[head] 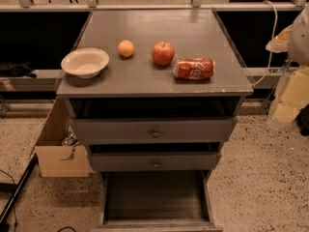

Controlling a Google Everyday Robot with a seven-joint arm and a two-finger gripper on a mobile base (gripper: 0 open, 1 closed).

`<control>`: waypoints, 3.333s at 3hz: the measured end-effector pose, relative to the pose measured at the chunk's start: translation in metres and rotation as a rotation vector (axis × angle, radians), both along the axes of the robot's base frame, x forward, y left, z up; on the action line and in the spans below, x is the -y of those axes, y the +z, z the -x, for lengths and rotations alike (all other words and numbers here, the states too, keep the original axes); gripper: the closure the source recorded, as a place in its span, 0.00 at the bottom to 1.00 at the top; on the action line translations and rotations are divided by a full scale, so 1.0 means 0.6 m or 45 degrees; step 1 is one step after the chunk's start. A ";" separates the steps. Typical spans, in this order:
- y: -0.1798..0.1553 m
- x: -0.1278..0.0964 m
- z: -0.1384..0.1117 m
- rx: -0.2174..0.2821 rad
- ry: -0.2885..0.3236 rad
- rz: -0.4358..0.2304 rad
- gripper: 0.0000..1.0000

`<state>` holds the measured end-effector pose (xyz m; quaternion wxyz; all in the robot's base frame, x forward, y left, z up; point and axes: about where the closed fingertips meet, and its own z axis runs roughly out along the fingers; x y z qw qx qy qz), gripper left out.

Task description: Place coke can into bottom drawer

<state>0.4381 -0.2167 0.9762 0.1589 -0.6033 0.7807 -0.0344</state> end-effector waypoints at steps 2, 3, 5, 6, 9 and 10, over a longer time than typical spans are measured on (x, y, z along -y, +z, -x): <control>0.003 -0.001 0.003 0.003 0.006 -0.022 0.00; 0.005 -0.005 -0.013 0.001 0.046 -0.111 0.00; -0.032 -0.064 -0.154 -0.136 0.290 -0.438 0.00; -0.064 -0.099 -0.254 -0.165 0.341 -0.515 0.00; -0.092 -0.104 -0.397 -0.076 0.043 -0.563 0.00; -0.143 -0.074 -0.401 -0.121 -0.027 -0.590 0.00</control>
Offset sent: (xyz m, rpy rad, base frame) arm -0.0061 0.0009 -0.0007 0.0460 0.0175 0.0130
